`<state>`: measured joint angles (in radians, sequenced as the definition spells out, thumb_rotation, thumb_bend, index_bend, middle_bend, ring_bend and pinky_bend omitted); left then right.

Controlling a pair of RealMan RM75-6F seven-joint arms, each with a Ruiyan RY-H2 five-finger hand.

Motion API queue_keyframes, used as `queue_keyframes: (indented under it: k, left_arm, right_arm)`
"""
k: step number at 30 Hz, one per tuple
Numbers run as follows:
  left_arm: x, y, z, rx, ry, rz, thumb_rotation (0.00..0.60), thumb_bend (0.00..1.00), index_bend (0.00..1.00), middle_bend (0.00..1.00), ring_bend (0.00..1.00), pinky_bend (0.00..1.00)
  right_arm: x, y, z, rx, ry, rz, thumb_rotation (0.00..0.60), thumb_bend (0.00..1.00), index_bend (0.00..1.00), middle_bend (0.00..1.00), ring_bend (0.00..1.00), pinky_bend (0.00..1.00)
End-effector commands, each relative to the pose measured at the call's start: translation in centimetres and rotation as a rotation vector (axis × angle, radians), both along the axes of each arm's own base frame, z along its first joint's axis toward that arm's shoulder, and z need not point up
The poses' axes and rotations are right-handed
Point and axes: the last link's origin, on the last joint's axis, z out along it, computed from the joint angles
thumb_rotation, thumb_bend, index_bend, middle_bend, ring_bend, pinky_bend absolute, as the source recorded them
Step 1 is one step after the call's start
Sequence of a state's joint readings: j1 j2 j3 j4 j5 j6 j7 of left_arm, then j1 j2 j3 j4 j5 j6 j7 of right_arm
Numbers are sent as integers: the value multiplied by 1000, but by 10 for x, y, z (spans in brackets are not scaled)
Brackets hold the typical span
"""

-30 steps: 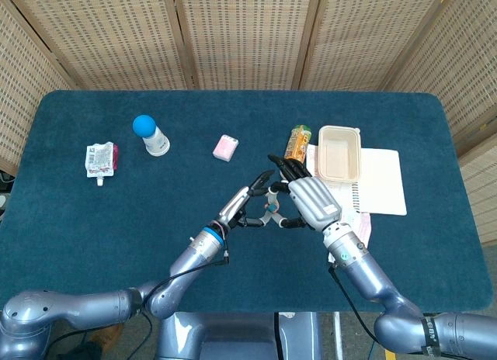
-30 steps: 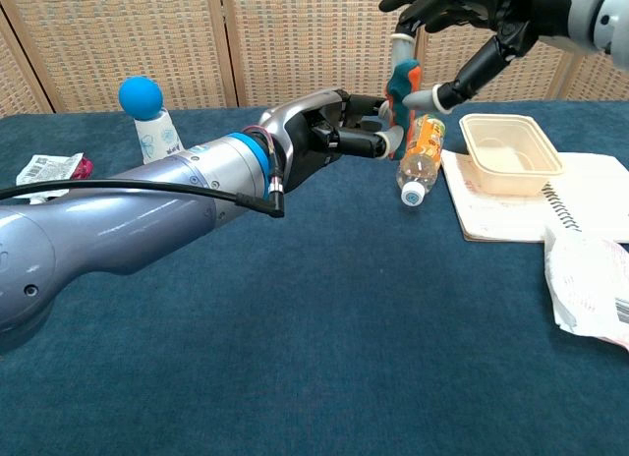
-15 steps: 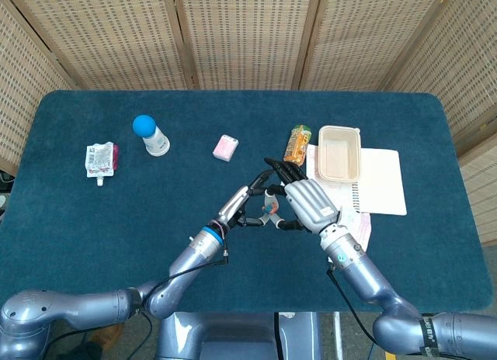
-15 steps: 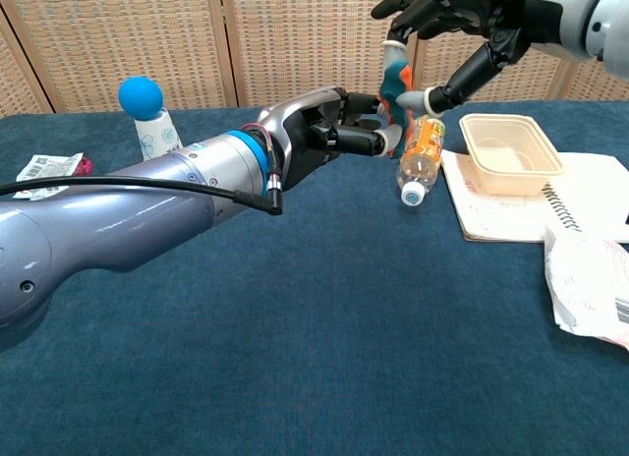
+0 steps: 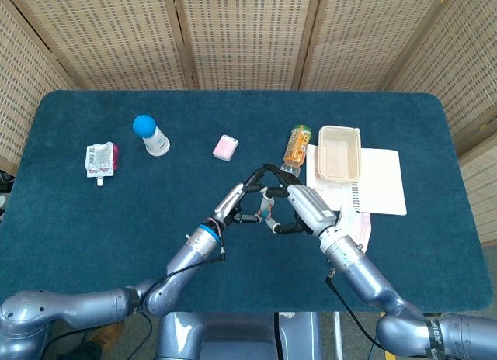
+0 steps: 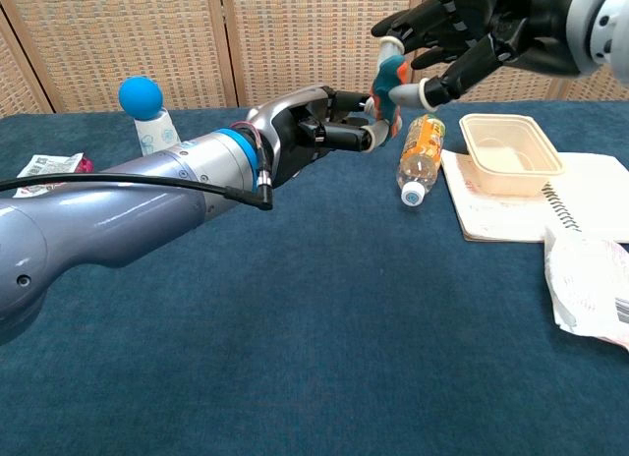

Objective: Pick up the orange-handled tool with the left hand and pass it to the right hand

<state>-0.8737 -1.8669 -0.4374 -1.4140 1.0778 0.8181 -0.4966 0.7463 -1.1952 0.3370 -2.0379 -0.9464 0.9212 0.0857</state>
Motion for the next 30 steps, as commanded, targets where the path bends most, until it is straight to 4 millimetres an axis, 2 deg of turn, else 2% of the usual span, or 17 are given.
queue_keyframes:
  k: [1,8,18,24,27,28,30]
  left_arm:
    - [-5,3,3,11,5,10,600,535,701,0,0,0]
    - [-26,15,12,41,30,49,600,535,704,0,0,0]
    - [-71,32,40,103,72,113,600,535,705,0,0,0]
    - [-102,44,68,157,122,149,600,535,705,0,0,0]
    - [-122,48,84,195,165,166,600,535,707,0,0,0]
    - [-136,51,96,231,204,174,600,536,708,0,0,0]
    - [-146,52,106,255,236,175,600,536,712,0,0,0]
  right_arm:
    - [-5,-2,5,24,-22,-32,600,925,958,89,0,0]
    - [-17,-6,12,52,-65,-84,600,935,968,95,0,0]
    - [-40,-18,33,21,-108,-147,600,937,968,96,0,0]
    - [-57,-21,43,-9,-95,-179,600,937,968,96,0,0]
    - [-68,-23,48,-26,-82,-197,600,937,968,95,0,0]
    - [-74,-24,50,-38,-71,-209,600,937,968,95,0,0]
    - [-79,-25,52,-48,-59,-215,600,937,968,96,0,0]
